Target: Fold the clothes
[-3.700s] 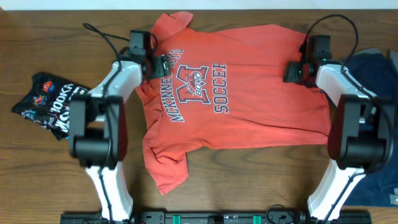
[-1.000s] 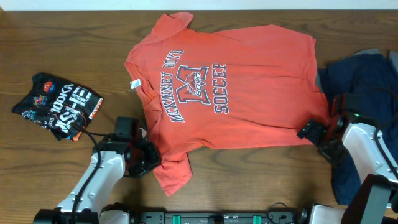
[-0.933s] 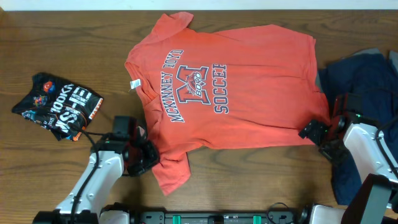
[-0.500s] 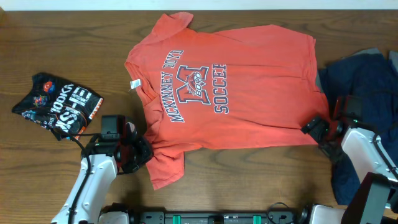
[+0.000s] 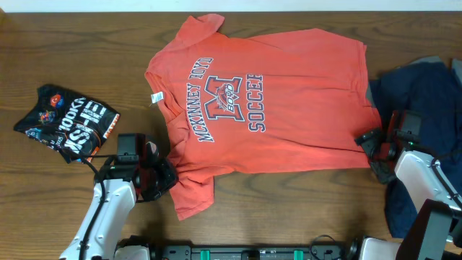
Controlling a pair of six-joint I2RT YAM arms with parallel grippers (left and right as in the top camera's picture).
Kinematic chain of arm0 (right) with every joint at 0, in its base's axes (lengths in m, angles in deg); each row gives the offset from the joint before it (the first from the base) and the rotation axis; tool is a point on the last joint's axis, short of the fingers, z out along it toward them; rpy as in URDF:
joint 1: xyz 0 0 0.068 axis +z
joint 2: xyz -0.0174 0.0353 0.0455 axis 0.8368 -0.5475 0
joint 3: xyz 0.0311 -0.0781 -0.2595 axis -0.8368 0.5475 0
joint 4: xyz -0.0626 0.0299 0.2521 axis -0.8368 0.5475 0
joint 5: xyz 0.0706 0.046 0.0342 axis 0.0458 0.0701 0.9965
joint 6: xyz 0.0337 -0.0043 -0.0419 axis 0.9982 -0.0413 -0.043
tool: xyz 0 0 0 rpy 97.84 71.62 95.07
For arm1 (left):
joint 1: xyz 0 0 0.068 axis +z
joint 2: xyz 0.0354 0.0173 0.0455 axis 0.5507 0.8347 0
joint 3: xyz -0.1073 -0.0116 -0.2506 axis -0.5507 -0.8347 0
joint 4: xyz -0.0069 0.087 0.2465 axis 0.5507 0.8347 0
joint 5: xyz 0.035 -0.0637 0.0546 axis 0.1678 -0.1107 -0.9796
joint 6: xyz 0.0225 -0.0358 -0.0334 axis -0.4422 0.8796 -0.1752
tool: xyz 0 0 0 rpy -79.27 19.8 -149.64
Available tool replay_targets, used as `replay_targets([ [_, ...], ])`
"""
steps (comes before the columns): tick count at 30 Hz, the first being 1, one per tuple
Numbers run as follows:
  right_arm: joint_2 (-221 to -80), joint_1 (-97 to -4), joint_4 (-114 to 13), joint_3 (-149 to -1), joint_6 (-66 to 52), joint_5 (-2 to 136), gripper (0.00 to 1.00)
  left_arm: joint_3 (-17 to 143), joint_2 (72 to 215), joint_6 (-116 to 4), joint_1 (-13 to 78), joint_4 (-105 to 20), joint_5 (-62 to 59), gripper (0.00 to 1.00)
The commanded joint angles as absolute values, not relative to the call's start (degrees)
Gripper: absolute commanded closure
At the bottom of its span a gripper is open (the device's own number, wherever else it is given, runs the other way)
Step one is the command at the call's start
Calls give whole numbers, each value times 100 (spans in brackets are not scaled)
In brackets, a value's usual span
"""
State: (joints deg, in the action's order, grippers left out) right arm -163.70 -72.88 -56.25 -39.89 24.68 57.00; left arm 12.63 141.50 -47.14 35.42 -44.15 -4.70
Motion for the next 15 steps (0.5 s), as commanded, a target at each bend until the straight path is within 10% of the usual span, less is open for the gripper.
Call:
replay_targets([
  [1,-16282,-7336,-5498,-3902,2731,5320,18,1383,14106,-4747,3570,-4402,-498,94],
  [12,-16273,-7386,-5441,-3904,2733,5119,99,1407,14104,-4882,3572,-4400,-494,94],
  [15,-16219,-7491,-5393,-3921,2591,5121,99,1527,14104,-4898,3577,-4279,-491,94],
])
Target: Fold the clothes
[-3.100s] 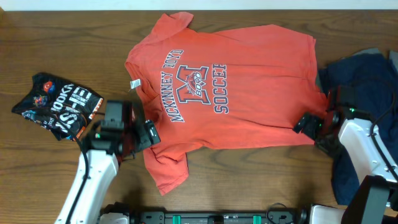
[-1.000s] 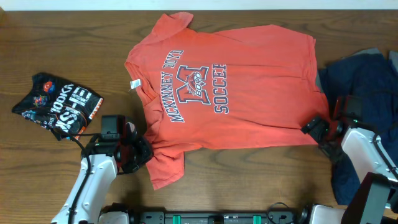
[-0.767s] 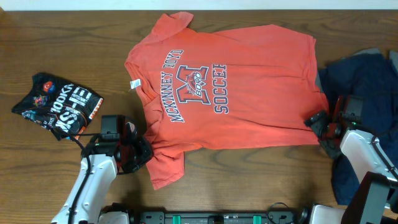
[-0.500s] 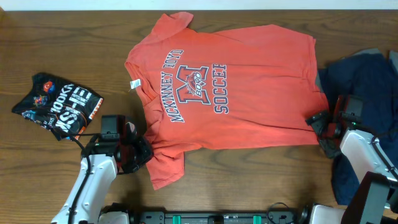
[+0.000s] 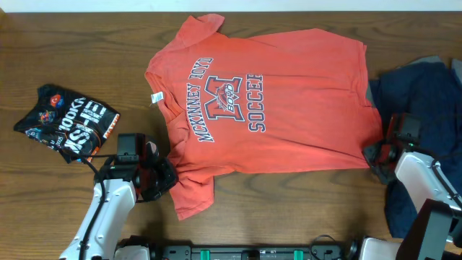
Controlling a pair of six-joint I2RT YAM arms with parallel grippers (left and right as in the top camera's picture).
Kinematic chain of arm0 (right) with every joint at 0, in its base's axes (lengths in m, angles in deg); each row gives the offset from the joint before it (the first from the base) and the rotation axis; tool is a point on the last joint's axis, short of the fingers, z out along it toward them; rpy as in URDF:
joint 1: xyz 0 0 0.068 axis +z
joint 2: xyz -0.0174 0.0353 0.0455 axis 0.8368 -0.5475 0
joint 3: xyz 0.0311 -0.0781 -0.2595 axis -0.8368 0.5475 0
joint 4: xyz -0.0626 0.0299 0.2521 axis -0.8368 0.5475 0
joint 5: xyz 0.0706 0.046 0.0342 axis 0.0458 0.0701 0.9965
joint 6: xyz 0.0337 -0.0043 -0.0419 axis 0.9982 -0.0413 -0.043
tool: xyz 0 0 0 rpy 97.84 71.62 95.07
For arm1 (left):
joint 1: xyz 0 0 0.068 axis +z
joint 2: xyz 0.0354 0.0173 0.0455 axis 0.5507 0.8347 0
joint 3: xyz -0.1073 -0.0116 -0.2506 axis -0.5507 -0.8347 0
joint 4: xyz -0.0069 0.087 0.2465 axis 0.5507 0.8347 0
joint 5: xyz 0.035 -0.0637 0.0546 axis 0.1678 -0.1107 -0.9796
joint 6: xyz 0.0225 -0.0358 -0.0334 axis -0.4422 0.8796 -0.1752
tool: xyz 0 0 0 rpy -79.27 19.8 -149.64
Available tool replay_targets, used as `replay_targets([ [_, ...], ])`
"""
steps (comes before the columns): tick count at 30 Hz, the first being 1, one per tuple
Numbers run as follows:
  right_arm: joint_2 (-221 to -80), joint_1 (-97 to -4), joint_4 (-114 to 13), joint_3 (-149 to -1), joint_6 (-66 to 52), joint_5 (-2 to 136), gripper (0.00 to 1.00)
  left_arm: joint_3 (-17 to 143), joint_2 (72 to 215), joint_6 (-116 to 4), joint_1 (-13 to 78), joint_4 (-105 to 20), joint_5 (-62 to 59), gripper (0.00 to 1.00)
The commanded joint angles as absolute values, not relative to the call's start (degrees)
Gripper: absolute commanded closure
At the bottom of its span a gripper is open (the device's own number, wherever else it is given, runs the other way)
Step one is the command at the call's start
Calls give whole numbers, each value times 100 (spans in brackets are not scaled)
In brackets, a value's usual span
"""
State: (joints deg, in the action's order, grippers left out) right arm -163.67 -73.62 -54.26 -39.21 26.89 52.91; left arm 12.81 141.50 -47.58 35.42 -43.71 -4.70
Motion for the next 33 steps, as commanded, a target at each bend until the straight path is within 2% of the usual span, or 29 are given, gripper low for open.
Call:
replay_targets([
  [1,-16188,-7511,-5352,-3937,2501,5162,99,1606,14102,-4900,3577,-4172,-485,94],
  [11,-15264,-7522,-4746,-4186,1448,5276,99,2845,13674,-5267,3817,-2839,-129,94],
  [16,-14896,-7524,-4731,-4334,895,5331,99,3130,13291,-5260,4219,-2723,-124,94],
  [25,-14879,-7767,-4917,-4343,670,5420,99,3178,12635,-4745,5406,-2498,162,94],
  [33,-14877,-7762,-5149,-4343,221,6122,99,3178,12622,-4747,5522,-2474,518,94],
])
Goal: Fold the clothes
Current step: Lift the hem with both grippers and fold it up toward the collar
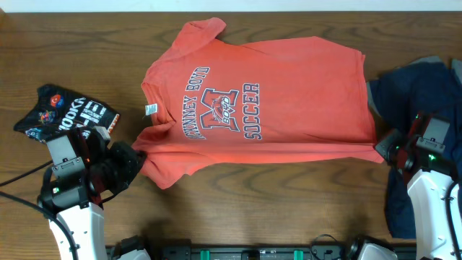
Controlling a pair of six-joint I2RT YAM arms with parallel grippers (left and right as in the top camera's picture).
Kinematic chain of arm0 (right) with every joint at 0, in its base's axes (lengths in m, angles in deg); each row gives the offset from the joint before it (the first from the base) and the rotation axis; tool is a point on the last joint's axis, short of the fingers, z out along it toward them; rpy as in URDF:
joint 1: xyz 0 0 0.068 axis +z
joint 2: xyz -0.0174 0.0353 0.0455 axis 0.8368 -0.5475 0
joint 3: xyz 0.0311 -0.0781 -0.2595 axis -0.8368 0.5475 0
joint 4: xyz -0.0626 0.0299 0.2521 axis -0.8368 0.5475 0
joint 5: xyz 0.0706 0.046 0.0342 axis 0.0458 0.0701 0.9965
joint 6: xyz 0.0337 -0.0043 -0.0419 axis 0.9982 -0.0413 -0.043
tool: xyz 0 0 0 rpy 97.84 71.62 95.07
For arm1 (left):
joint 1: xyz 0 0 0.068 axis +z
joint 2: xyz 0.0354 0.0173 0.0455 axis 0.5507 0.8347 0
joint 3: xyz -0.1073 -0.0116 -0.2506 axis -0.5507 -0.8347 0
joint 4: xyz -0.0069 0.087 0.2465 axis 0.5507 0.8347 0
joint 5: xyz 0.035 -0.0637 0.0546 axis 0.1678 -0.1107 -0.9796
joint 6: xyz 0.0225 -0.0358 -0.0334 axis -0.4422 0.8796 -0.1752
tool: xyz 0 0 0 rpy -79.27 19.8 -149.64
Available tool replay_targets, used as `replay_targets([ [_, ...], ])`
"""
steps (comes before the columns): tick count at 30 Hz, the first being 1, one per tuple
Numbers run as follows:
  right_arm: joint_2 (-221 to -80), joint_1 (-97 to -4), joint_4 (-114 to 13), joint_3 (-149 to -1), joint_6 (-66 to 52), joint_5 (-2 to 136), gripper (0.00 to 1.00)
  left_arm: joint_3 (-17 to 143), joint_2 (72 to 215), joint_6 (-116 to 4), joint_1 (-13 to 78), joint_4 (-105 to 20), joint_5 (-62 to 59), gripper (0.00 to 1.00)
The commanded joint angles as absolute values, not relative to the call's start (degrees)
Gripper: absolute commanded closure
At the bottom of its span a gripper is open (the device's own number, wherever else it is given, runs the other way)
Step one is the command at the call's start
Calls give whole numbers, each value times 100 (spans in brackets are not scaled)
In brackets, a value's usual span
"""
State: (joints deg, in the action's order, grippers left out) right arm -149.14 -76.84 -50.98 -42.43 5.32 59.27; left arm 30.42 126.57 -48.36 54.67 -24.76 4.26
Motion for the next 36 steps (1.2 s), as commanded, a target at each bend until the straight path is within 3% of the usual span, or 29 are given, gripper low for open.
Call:
replay_targets([
  [1,-14877,-7762,-5173,-4343,217,6166,99,3178,12622,-4747,5522,-2500,518,94],
  [12,-14920,-7636,-6644,-4343,71,6496,99,3171,12915,-4611,5522,-4109,510,94],
  [26,-15819,-7209,-7911,-4343,71,6493,99,3167,14572,-4312,5504,-5567,730,94],
  [36,-16577,-7209,-8792,-4343,73,6493,99,3167,15534,-4244,4853,-6915,750,94],
])
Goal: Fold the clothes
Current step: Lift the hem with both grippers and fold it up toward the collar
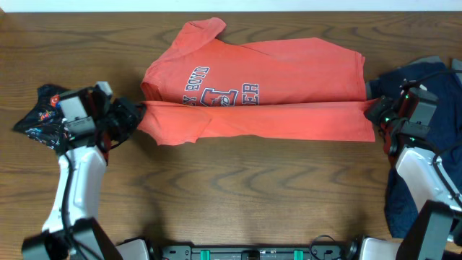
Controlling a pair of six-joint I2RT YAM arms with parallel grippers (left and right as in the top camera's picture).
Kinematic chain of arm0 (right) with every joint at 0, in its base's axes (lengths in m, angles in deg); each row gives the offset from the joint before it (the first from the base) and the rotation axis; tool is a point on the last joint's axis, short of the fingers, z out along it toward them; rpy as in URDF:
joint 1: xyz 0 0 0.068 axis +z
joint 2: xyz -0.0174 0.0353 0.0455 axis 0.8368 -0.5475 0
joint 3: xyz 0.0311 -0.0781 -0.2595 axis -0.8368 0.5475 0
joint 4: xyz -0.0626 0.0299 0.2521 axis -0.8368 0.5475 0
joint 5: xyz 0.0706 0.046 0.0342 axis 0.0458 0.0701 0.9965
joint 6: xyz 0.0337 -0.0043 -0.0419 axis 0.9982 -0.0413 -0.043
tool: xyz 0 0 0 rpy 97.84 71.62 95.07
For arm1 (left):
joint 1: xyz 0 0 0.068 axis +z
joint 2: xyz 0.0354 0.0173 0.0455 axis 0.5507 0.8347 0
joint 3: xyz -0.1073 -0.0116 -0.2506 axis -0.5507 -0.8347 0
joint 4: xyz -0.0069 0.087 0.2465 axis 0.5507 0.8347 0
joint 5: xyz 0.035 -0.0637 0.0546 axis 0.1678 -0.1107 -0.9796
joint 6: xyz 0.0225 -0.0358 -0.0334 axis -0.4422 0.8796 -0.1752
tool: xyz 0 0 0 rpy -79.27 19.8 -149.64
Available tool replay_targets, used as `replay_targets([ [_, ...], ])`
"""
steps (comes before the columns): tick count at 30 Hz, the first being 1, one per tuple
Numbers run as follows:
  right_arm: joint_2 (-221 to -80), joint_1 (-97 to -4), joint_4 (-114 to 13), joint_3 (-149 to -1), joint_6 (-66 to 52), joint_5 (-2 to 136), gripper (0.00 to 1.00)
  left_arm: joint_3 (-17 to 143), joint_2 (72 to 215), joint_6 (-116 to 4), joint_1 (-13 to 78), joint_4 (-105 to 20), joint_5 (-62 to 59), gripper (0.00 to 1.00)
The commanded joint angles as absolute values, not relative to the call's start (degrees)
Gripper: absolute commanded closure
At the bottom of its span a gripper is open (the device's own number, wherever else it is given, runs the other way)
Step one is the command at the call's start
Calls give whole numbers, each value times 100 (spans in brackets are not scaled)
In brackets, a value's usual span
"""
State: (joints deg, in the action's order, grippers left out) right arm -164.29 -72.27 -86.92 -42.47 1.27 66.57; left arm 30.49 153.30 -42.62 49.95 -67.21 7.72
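Note:
An orange soccer T-shirt [267, 72] lies across the table with its near long edge folded up over the print, so only the top of the lettering shows. My left gripper [136, 114] is at the shirt's left end and is shut on the folded edge near the sleeve. At the right end my right gripper [375, 112] is shut on the hem corner of the same fold. A black printed garment [40, 119] lies folded at the far left, partly under my left arm.
A dark navy garment [422, 144] lies heaped at the right edge, under and behind my right arm. A grey piece [433, 63] shows at its top. Bare wood table [245, 195] stretches along the front.
Both grippers have moved toward the back of the table with the shirt's near edge. The fold now covers the lower half of the print, and the near sleeve lies on top.
The shirt lay flat, my grippers low at its near sleeve and near hem corner. Then both were shut on that edge and had it raised a little. Now the edge lies folded over the shirt's middle.

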Motion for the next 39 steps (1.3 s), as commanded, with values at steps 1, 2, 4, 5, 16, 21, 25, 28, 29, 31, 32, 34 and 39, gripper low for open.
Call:
replay_targets([
  [1,-16652,-7209,-8864,-4343,73,6493,99,3167,15632,-4231,4794,-7101,748,94],
  [2,-16728,-7205,-8925,-4343,75,6496,99,3167,15719,-4227,4746,-7289,750,94],
  [4,-16848,-7179,-9026,-4343,73,6496,99,3167,15837,-4224,4705,-7582,750,94],
  [5,-16912,-7168,-9083,-4343,73,6496,99,3167,15879,-4154,4696,-7700,750,94],
  [16,-17388,-6949,-9811,-4343,73,6469,98,3167,16087,-3842,4624,-8019,700,93],
  [21,-17580,-6871,-10090,-4343,77,6447,95,3167,16141,-3844,4501,-8194,682,62],
  [25,-17611,-6836,-10222,-4343,77,6478,65,3167,16141,-3846,4479,-8168,715,32],
  [28,-17609,-6842,-10123,-4343,73,6583,54,3167,16141,-3870,4479,-7763,730,31],
  [29,-17607,-6842,-10045,-4343,73,6585,53,3167,16141,-3923,4479,-7595,732,31],
  [31,-17598,-6842,-9824,-4343,73,6605,51,3167,16141,-4150,4479,-7210,728,31],
  [32,-17585,-6842,-9669,-4343,71,6603,51,3167,16141,-4310,4479,-7011,726,31],
  [34,-17574,-6842,-9380,-4343,71,6603,51,3167,16141,-4618,4486,-6710,717,30],
  [39,-17567,-6840,-8501,-4343,-148,6603,58,3167,16141,-4911,4486,-6004,37,26],
])
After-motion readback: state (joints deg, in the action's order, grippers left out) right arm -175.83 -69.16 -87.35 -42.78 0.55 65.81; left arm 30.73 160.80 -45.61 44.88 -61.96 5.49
